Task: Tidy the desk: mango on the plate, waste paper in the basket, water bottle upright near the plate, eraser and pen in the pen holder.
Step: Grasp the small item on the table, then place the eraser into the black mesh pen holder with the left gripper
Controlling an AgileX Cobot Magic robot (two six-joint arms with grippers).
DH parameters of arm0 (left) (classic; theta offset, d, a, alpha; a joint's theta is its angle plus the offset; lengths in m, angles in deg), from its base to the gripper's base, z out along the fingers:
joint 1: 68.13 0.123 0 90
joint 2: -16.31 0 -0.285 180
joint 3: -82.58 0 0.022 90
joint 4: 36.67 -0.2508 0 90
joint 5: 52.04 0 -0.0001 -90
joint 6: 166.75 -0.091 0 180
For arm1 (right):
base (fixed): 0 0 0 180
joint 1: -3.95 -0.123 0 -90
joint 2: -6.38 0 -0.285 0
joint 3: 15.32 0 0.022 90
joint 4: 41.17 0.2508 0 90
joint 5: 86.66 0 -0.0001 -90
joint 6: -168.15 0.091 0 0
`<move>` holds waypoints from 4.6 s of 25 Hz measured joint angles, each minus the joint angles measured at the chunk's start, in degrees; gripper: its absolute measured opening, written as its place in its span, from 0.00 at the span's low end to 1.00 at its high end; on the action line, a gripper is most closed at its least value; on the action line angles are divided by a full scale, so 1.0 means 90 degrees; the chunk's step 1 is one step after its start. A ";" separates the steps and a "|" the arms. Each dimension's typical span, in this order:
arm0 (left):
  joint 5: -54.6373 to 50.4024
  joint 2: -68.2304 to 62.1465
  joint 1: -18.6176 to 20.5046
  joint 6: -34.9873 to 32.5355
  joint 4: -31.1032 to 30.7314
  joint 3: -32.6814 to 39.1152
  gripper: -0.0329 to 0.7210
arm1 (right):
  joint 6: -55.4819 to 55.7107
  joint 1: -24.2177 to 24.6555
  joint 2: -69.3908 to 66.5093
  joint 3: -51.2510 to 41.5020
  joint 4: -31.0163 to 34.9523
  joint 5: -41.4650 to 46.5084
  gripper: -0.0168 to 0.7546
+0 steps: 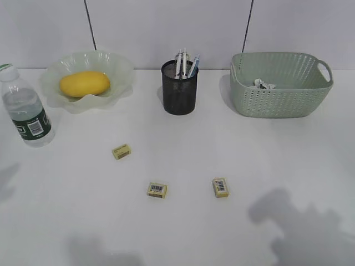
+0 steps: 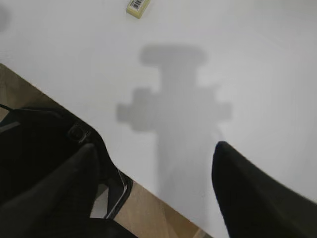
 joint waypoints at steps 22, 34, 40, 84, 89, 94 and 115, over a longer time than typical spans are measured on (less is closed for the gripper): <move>-0.0027 -0.5087 -0.2580 -0.0960 -0.0104 -0.1846 0.62 | 0.0323 -0.0011 0.1500 -0.0770 -0.0019 -0.0077 0.75; -0.0226 -0.7023 -0.2586 -0.0960 -0.0953 -0.2802 0.70 | 0.0323 -0.0011 0.1500 -0.0770 -0.0019 -0.0099 0.75; -0.0272 -0.7679 -0.2736 -0.0960 -0.1380 -0.3112 0.71 | 0.0363 -0.0011 0.1500 -0.0770 -0.0019 -0.0116 0.75; 0.0340 -0.9519 -0.3031 -0.0318 -0.2374 -0.4026 0.57 | 0.0367 -0.0011 0.1500 -0.0777 -0.0021 -0.0125 0.74; 0.0223 -0.9538 -0.3031 -0.0286 -0.2360 -0.4046 0.33 | 0.0367 -0.0011 0.1500 -0.0777 -0.0021 -0.0130 0.74; -0.0302 -0.9573 -0.3031 -0.0286 -0.2384 -0.4260 0.31 | 0.0367 -0.0011 0.1500 -0.0777 -0.0021 -0.0145 0.74; 0.1175 -0.9158 -0.3031 0.0015 -0.1134 -0.7096 0.31 | 0.0367 -0.0011 0.1500 -0.0777 -0.0026 -0.0150 0.74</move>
